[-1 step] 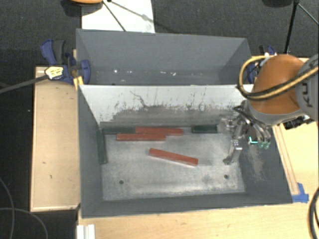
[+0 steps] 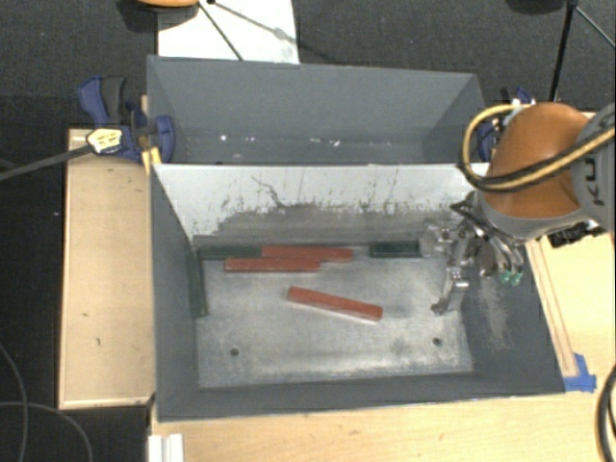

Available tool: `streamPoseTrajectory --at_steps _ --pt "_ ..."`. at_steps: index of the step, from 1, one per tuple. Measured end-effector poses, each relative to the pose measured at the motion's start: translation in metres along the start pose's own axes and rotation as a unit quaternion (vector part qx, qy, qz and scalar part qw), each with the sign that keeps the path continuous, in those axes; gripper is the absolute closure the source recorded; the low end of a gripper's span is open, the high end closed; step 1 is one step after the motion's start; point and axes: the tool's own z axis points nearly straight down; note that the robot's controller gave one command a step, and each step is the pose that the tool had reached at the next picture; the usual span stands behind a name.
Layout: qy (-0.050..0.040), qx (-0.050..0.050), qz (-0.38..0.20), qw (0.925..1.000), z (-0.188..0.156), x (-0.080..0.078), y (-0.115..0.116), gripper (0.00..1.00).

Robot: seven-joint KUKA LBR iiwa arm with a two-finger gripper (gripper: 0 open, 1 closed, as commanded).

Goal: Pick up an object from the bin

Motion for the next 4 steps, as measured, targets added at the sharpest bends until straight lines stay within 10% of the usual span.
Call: streamPoseTrajectory --at_steps 1,2,3,4 --pt "-0.0013 0.0 0.029 0.9996 0.061 -0.005 0.074 0.0" --pt "0.0018 0.0 0.107 0.9943 0.015 0.021 0.093 0.0" --pt "-0.0016 -0.001 0.034 0.9994 0.022 0.03 0.126 0.0" --pt "0.0006 0.0 0.112 0.9937 0.059 0.04 0.156 0.0"
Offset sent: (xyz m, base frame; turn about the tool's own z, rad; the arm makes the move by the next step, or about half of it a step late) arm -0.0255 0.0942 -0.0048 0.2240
